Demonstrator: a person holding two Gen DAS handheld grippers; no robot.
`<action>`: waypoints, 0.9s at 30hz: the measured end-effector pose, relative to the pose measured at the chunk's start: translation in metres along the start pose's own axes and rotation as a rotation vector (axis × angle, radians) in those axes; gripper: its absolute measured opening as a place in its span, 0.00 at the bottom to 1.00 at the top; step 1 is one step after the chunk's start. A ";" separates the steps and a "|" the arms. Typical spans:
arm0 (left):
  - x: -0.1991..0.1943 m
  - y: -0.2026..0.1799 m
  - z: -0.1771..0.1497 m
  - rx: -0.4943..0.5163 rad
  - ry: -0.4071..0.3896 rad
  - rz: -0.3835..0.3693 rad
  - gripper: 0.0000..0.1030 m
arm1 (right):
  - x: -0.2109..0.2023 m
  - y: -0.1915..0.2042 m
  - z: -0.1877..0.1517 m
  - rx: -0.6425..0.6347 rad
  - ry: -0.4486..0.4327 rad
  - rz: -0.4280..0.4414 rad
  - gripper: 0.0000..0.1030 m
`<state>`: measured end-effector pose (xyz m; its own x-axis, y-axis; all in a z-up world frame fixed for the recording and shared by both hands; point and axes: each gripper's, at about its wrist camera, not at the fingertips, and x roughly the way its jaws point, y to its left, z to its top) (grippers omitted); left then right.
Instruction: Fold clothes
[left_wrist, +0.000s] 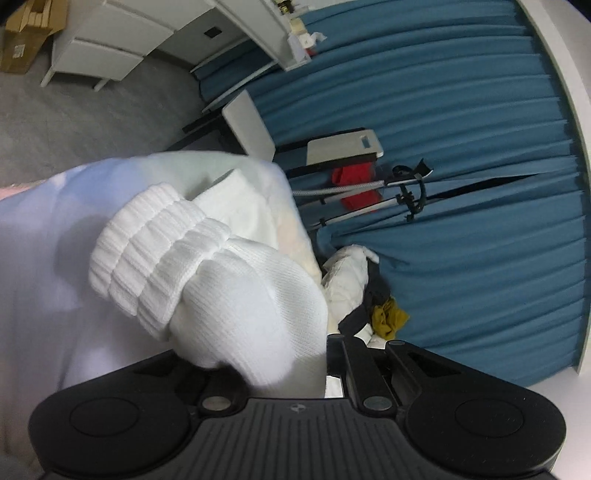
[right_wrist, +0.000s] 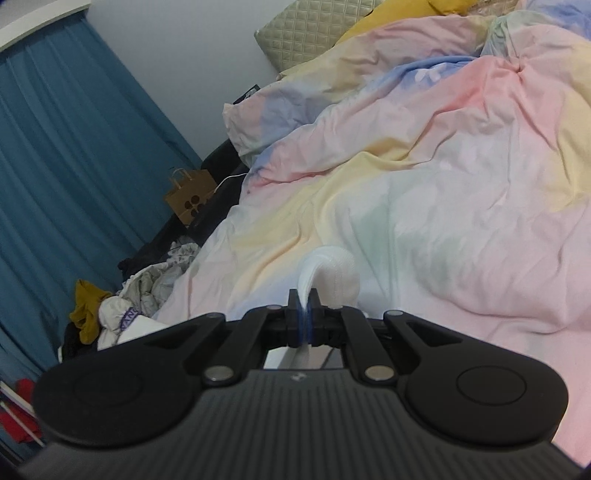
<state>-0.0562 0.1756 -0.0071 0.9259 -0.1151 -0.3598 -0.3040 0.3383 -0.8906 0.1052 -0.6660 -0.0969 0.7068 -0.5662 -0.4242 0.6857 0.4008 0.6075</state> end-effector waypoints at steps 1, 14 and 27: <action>0.006 -0.006 0.003 -0.005 -0.014 -0.009 0.09 | 0.002 0.008 0.002 -0.009 -0.005 0.009 0.05; 0.205 -0.053 0.064 -0.052 -0.149 0.056 0.10 | 0.151 0.255 -0.017 -0.407 -0.027 0.157 0.05; 0.318 -0.020 0.083 0.069 -0.083 0.133 0.29 | 0.267 0.307 -0.113 -0.631 0.073 0.208 0.11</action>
<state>0.2626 0.2097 -0.0803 0.8948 0.0115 -0.4463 -0.4114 0.4091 -0.8145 0.5241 -0.6120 -0.0994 0.8299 -0.3907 -0.3983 0.4889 0.8532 0.1817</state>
